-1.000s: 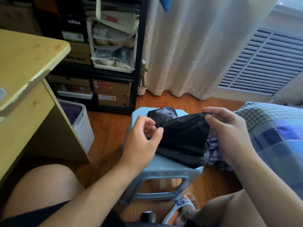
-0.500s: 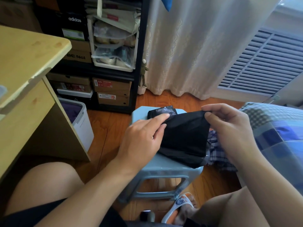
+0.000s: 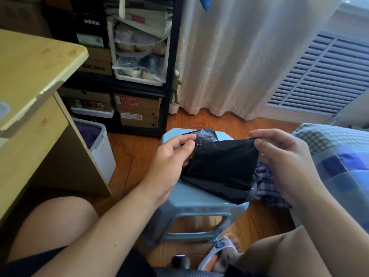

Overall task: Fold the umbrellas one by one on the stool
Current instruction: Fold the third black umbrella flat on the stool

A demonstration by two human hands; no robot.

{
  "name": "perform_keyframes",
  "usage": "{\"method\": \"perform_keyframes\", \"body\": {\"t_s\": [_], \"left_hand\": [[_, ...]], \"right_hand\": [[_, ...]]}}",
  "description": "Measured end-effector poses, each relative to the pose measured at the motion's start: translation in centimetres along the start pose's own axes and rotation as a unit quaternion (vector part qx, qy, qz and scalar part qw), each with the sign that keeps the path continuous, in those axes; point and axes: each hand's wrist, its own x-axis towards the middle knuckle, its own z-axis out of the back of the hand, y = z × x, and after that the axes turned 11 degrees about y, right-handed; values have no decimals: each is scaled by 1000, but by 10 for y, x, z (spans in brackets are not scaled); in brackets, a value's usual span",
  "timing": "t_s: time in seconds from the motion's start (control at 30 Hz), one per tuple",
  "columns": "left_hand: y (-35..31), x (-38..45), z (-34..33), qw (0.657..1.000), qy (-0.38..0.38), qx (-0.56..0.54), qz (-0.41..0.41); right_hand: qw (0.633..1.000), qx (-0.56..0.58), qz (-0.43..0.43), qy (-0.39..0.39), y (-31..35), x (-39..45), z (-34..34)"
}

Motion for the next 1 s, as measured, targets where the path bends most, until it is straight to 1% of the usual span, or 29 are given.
{"method": "perform_keyframes", "body": {"t_s": [0.07,0.13,0.17,0.3,0.37,0.47,0.53,0.6,0.67,0.73,0.77,0.8,0.9,0.93,1.0], "left_hand": [[-4,2,1,1000,15,19,-12],[-6,5,2,998,2,55,-18],[-6,6,3,998,-12,54,-9],[-2,8,3,998,-46,-35,23],[0,7,2,998,-63,-7,6],[3,6,1,993,-95,51,-40],[4,6,1,990,-110,61,-59],[6,6,2,990,-119,51,-56],[6,6,3,993,-112,24,-33],[6,5,2,997,-68,-7,-22],[5,3,1,998,-48,7,-31],[6,1,0,997,-35,47,-50],[7,-2,-2,971,-24,200,-125],[7,-1,-2,964,-33,225,-137],[6,1,-2,963,-59,221,-142]], "right_hand": [[1000,-5,6,8,1,0,1],[1000,-21,16,15,2,0,3],[999,-29,21,18,2,-1,3],[999,-45,19,14,3,-2,1],[999,-41,14,7,1,-3,1],[999,-35,13,-2,0,-2,2],[1000,-28,12,-5,-1,-1,4],[1000,-20,11,-4,-2,0,5],[1000,-16,10,-2,-2,0,5],[1000,-17,10,-1,-2,1,5],[1000,-17,10,0,-1,1,4],[1000,-17,10,1,-1,1,3],[1000,-16,11,3,2,2,1],[1000,-17,11,2,2,2,1],[1000,-16,13,0,2,2,0]]}}
